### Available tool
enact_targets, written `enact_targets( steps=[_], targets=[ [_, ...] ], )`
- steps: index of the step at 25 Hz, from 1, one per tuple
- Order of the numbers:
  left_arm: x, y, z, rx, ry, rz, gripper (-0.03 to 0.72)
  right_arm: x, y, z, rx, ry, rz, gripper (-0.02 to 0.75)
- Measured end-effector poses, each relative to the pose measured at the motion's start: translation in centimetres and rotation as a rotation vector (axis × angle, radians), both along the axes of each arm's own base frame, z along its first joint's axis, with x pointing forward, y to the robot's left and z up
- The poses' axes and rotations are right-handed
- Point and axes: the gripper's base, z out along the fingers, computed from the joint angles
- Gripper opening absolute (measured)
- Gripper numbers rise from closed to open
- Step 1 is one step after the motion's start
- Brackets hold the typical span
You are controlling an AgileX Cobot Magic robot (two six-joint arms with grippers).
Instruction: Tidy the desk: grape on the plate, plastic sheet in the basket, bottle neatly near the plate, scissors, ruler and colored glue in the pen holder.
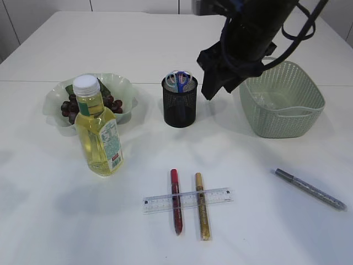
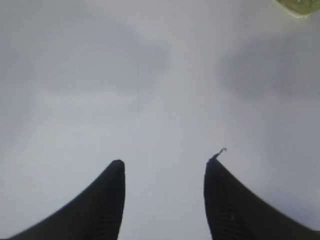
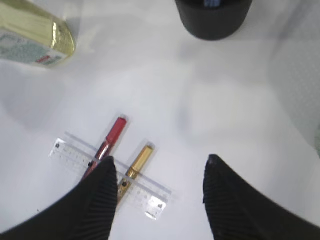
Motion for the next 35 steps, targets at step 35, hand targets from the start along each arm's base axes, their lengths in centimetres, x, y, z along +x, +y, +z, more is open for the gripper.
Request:
enact_targets(
  steps=[35],
  targets=[
    [1.4,-0.5,0.5,-0.062,-0.160,0.005,0.537,-6.5,13.6,-8.7,-0.237,-0.021,0.935,0.447]
  ],
)
